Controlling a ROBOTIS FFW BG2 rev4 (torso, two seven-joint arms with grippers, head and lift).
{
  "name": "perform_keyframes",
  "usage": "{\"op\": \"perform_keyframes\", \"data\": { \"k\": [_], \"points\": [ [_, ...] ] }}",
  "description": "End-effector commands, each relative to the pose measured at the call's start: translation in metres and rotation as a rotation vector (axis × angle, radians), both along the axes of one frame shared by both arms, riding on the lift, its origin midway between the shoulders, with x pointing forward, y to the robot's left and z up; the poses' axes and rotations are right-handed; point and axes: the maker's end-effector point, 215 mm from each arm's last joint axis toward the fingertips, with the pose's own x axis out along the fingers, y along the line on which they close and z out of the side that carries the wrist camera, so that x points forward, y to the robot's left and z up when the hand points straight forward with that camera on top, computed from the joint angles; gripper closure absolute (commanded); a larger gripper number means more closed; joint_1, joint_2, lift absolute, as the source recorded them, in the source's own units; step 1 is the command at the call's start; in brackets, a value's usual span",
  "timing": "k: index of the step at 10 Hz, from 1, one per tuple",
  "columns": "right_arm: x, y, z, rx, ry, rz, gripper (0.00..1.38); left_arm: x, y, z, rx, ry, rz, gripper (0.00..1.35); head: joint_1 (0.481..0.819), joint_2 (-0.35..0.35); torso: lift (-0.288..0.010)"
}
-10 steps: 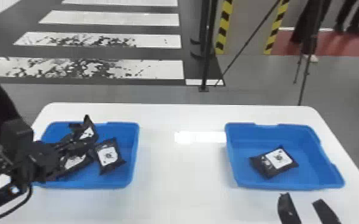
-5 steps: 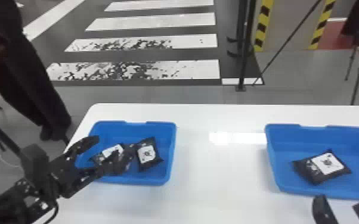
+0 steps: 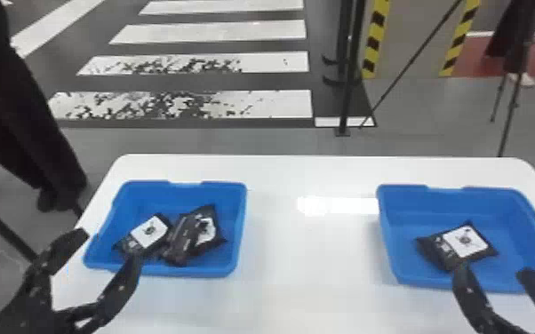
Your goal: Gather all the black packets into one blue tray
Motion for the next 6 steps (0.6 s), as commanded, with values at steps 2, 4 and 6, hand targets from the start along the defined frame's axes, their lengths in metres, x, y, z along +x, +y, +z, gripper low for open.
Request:
{"op": "perform_keyframes", "data": {
  "k": [2, 4, 6],
  "points": [
    [0.013, -0.028, -0.003, -0.118, 0.079, -0.01, 0.15, -0.048, 0.001, 0.027, -0.075, -0.013, 0.067, 0.16, 0.695, 0.064, -0.11],
    [0.024, -0.051, -0.01, -0.202, 0.175, -0.002, 0.15, -0.063, 0.005, 0.023, -0.125, 0.015, 0.106, 0.16, 0.695, 0.04, -0.11],
    [0.044, -0.077, -0.026, -0.261, 0.274, 0.02, 0.15, -0.059, -0.008, 0.018, -0.152, 0.031, 0.08, 0.16, 0.695, 0.001, -0.11]
  ]
}}
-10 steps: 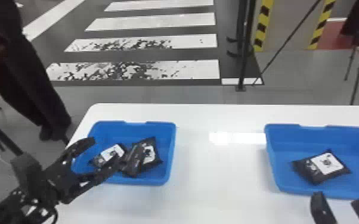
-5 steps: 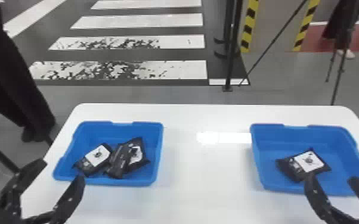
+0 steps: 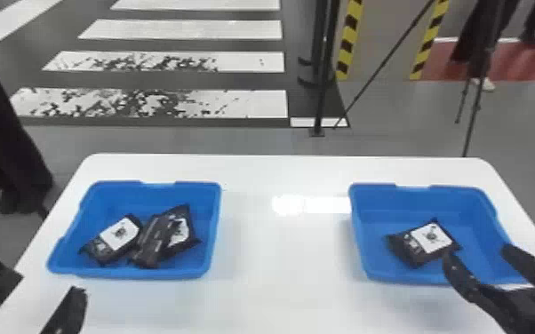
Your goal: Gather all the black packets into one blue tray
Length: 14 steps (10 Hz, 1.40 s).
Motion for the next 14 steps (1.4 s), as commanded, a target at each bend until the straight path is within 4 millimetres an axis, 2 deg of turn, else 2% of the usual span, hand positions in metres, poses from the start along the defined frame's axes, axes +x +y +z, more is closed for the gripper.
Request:
{"op": "perform_keyframes", "data": {
  "k": [1, 3, 6, 10, 13, 14],
  "points": [
    [0.017, -0.023, -0.015, -0.022, 0.067, -0.021, 0.15, 0.002, -0.007, -0.002, -0.017, 0.006, -0.017, 0.16, 0.695, -0.014, -0.11],
    [0.034, -0.02, -0.033, 0.003, 0.137, 0.006, 0.15, 0.005, -0.01, -0.004, -0.024, 0.014, -0.024, 0.17, 0.695, -0.075, -0.11],
    [0.065, -0.006, -0.05, 0.052, 0.188, 0.06, 0.15, 0.01, -0.016, -0.007, -0.036, 0.021, -0.04, 0.17, 0.695, -0.066, -0.11],
    [0.092, 0.01, -0.096, 0.088, 0.316, 0.135, 0.15, 0.015, -0.024, -0.013, -0.07, 0.03, -0.061, 0.17, 0.695, -0.058, -0.11],
    [0.095, -0.011, -0.108, 0.042, 0.377, 0.102, 0.15, 0.017, -0.029, -0.017, -0.096, 0.035, -0.075, 0.18, 0.695, -0.063, -0.11],
    [0.094, -0.015, -0.112, 0.034, 0.403, 0.095, 0.26, 0.018, -0.03, -0.017, -0.097, 0.034, -0.079, 0.18, 0.695, -0.07, -0.11]
  ]
}}
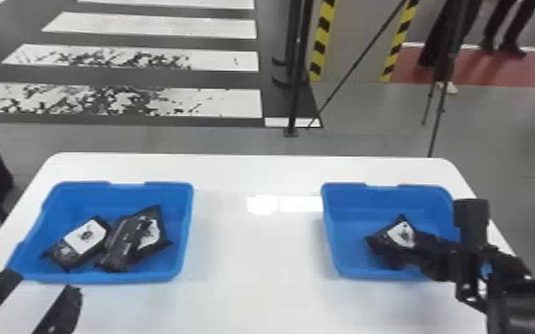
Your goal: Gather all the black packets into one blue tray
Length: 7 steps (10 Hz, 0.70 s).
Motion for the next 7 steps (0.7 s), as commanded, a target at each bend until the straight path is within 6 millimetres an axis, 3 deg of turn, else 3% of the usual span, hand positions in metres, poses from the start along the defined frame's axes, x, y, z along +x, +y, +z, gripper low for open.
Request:
{"op": "perform_keyframes", "data": {
  "k": [1, 2, 4, 6, 7],
  "points": [
    [-0.001, -0.004, -0.008, -0.006, 0.039, -0.003, 0.65, 0.002, -0.001, -0.004, -0.004, 0.006, -0.004, 0.18, 0.695, -0.083, -0.11],
    [-0.003, -0.007, -0.012, -0.014, 0.057, -0.007, 0.95, 0.003, -0.002, -0.006, -0.009, 0.006, -0.011, 0.19, 0.695, -0.09, -0.11],
    [-0.004, -0.003, -0.014, -0.013, 0.066, 0.003, 1.28, 0.005, -0.003, -0.006, -0.013, 0.004, -0.018, 0.19, 0.695, -0.097, -0.11],
    [0.0, -0.006, -0.001, -0.031, 0.023, 0.007, 1.28, 0.008, -0.006, -0.002, -0.007, -0.007, -0.035, 0.2, 0.695, -0.097, -0.11],
    [0.001, -0.009, 0.019, -0.056, -0.031, 0.009, 1.28, 0.011, -0.007, 0.001, -0.007, -0.015, -0.039, 0.2, 0.695, -0.098, -0.11]
  ]
}}
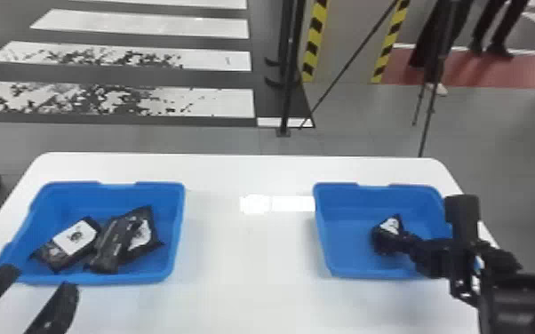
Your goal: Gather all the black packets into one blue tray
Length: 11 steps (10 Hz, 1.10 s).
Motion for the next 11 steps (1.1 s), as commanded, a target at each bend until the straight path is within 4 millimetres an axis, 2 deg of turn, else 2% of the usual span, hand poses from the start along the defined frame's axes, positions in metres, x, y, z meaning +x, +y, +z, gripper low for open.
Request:
{"op": "perform_keyframes", "data": {
  "k": [1, 2, 3, 4, 5, 6, 7, 8, 9, 11],
  "points": [
    [0.001, -0.007, 0.04, -0.063, -0.089, 0.003, 1.28, 0.004, 0.002, 0.005, 0.0, -0.012, -0.001, 0.2, 0.695, -0.102, -0.11],
    [-0.002, -0.007, 0.064, -0.083, -0.135, 0.006, 1.28, 0.006, 0.003, 0.006, -0.007, -0.012, -0.01, 0.19, 0.695, -0.109, -0.11],
    [-0.007, 0.002, 0.087, -0.086, -0.181, 0.024, 1.28, 0.01, -0.002, 0.005, -0.026, -0.003, -0.038, 0.19, 0.695, -0.111, -0.11],
    [-0.015, 0.015, 0.111, -0.099, -0.226, 0.048, 1.28, 0.016, -0.017, -0.001, -0.075, 0.034, -0.093, 0.19, 0.695, -0.11, -0.11],
    [-0.026, 0.04, 0.129, -0.107, -0.26, 0.092, 1.28, 0.024, -0.031, 0.0, -0.097, 0.041, -0.15, 0.2, 0.695, -0.11, -0.11],
    [-0.034, 0.079, 0.146, -0.102, -0.295, 0.162, 1.28, 0.032, -0.044, 0.001, -0.124, 0.057, -0.207, 0.2, 0.695, -0.107, -0.11],
    [-0.042, 0.116, 0.157, -0.08, -0.325, 0.229, 1.28, 0.037, -0.063, -0.001, -0.197, 0.098, -0.273, 0.23, 0.695, -0.084, -0.11],
    [-0.048, 0.146, 0.164, -0.058, -0.347, 0.285, 1.28, 0.045, -0.079, 0.006, -0.222, 0.1, -0.333, 0.26, 0.695, -0.069, -0.11],
    [-0.053, 0.168, 0.172, -0.042, -0.366, 0.326, 1.28, 0.051, -0.1, 0.007, -0.259, 0.14, -0.412, 0.28, 0.695, -0.038, -0.11],
    [-0.064, 0.2, 0.181, -0.018, -0.389, 0.393, 1.28, 0.065, -0.134, 0.014, -0.288, 0.171, -0.53, 0.28, 0.695, -0.013, -0.11]
  ]
}}
